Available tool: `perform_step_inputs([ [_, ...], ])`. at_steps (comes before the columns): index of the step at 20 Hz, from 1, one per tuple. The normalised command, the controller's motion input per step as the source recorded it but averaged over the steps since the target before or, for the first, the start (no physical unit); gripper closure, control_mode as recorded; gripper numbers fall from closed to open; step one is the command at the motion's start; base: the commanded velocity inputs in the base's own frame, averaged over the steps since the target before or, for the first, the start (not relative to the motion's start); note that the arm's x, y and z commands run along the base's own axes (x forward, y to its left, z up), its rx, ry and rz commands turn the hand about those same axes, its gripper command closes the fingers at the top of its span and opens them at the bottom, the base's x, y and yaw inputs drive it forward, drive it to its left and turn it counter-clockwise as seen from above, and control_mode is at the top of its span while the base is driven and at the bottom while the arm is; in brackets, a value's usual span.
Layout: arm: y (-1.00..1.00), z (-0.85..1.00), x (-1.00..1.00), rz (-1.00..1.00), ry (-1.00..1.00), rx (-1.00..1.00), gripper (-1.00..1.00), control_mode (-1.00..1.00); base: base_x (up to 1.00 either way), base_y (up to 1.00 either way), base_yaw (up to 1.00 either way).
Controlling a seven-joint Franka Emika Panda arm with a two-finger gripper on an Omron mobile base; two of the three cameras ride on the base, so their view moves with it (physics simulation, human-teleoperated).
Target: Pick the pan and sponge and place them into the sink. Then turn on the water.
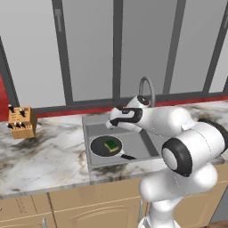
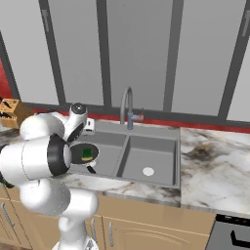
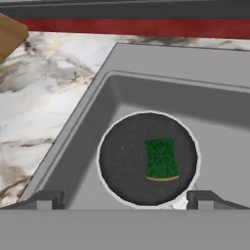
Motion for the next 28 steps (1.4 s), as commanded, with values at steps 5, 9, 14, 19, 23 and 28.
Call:
perform_step_inputs([
  [5,-0.02,0.52,-0.35,0.0,-0.05,0.06,-1.0,-1.0,0.0,0.0,0.0],
  [9,-0.01,0.51,-0.36,0.0,-0.04,0.05,-1.0,-1.0,0.0,0.0,0.0],
  [14,-0.09,0.48,-0.4,-0.01,-0.08,0.02,-1.0,-1.0,0.0,0.0,0.0],
  [19,-0.2,0.41,-0.42,-0.03,-0.07,0.01,-1.0,-1.0,0.0,0.0,0.0],
  [23,-0.21,0.39,-0.4,-0.02,-0.09,0.0,-1.0,-1.0,0.0,0.0,0.0],
  [28,-0.24,0.43,-0.39,-0.01,-0.1,0.0,-1.0,-1.0,0.0,0.0,0.0],
])
